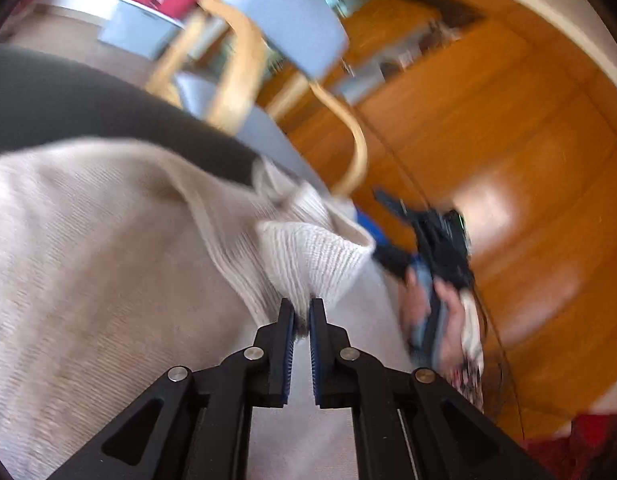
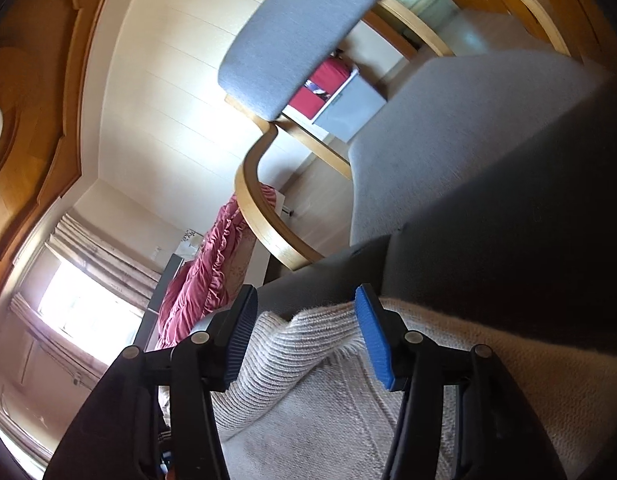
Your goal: Fold clothes
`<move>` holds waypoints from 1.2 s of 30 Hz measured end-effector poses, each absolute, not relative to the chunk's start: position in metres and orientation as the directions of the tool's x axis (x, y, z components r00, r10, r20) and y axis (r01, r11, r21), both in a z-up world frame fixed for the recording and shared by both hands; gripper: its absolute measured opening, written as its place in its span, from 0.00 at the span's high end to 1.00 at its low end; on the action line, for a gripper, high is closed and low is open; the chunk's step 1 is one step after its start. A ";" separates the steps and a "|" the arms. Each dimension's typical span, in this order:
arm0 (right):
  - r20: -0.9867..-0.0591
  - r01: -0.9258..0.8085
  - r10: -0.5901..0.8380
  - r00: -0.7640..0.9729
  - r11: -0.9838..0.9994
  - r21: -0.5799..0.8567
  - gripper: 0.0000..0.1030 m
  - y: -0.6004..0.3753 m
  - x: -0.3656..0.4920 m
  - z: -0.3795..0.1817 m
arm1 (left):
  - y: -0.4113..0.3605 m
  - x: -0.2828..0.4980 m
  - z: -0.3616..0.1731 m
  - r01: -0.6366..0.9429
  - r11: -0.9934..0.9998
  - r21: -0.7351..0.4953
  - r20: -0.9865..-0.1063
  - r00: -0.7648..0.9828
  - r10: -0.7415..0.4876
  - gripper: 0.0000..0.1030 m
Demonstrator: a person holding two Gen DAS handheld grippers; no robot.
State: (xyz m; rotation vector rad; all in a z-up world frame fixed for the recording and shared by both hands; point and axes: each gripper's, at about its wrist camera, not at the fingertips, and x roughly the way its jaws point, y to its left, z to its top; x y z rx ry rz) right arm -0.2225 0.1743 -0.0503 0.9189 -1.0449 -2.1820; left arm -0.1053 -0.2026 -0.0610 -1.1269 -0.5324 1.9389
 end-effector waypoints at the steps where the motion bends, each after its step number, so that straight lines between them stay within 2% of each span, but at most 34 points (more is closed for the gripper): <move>1: -0.331 0.176 -0.713 -0.618 -0.535 0.826 0.47 0.175 -0.224 -0.051 | -0.195 -0.100 -0.060 -0.479 -0.598 -0.643 -0.570 -0.222 0.791 0.94; 5: -0.303 0.161 -0.723 -0.620 -0.496 0.853 0.47 0.182 -0.224 -0.056 | -0.202 -0.086 -0.039 -0.552 -0.635 -0.540 -0.622 -0.246 0.743 0.94; 7: -0.312 0.164 -0.720 -0.620 -0.507 0.846 0.47 0.180 -0.224 -0.055 | -0.220 -0.095 -0.017 -0.512 -0.637 -0.576 -0.551 -0.333 0.765 0.91; 8: -0.316 0.165 -0.719 -0.619 -0.512 0.843 0.47 0.180 -0.224 -0.055 | -0.228 -0.103 -0.007 -0.475 -0.640 -0.604 -0.511 -0.385 0.769 0.82; 11: -0.326 0.169 -0.716 -0.618 -0.526 0.834 0.47 0.178 -0.223 -0.055 | -0.236 -0.141 0.006 -0.362 -0.635 -0.682 -0.465 -0.455 0.759 0.76; 14: -0.316 0.168 -0.720 -0.618 -0.513 0.842 0.47 0.180 -0.223 -0.056 | -0.223 -0.185 -0.004 -0.234 -0.626 -0.744 -0.512 -0.401 0.759 0.75; 18: -0.305 0.165 -0.726 -0.617 -0.498 0.851 0.47 0.183 -0.223 -0.057 | -0.188 -0.227 -0.034 -0.118 -0.671 -0.732 -0.618 -0.298 0.727 0.72; 21: -0.304 0.166 -0.727 -0.616 -0.497 0.852 0.47 0.183 -0.223 -0.057 | -0.168 -0.242 -0.050 -0.100 -0.718 -0.688 -0.680 -0.258 0.687 0.67; 25: -0.299 0.163 -0.728 -0.617 -0.489 0.857 0.47 0.183 -0.223 -0.058 | -0.149 -0.245 -0.053 -0.140 -0.711 -0.689 -0.669 -0.255 0.698 0.67; 26: -0.299 0.162 -0.727 -0.618 -0.490 0.857 0.47 0.183 -0.223 -0.058 | -0.144 -0.244 -0.051 -0.156 -0.708 -0.689 -0.662 -0.262 0.702 0.69; 28: -0.300 0.162 -0.726 -0.618 -0.492 0.856 0.47 0.182 -0.224 -0.058 | -0.136 -0.242 -0.047 -0.187 -0.702 -0.687 -0.649 -0.275 0.709 0.81; 29: -0.301 0.162 -0.726 -0.619 -0.493 0.855 0.47 0.181 -0.224 -0.058 | -0.131 -0.242 -0.046 -0.202 -0.699 -0.686 -0.643 -0.281 0.712 0.94; 30: -0.301 0.162 -0.726 -0.619 -0.493 0.855 0.47 0.181 -0.224 -0.058 | -0.127 -0.241 -0.044 -0.218 -0.696 -0.684 -0.636 -0.288 0.716 0.99; 36: -0.268 0.150 -0.735 -0.622 -0.449 0.881 0.47 0.187 -0.225 -0.061 | -0.095 -0.197 0.005 -0.464 -0.660 -0.591 -0.600 -0.294 0.744 0.99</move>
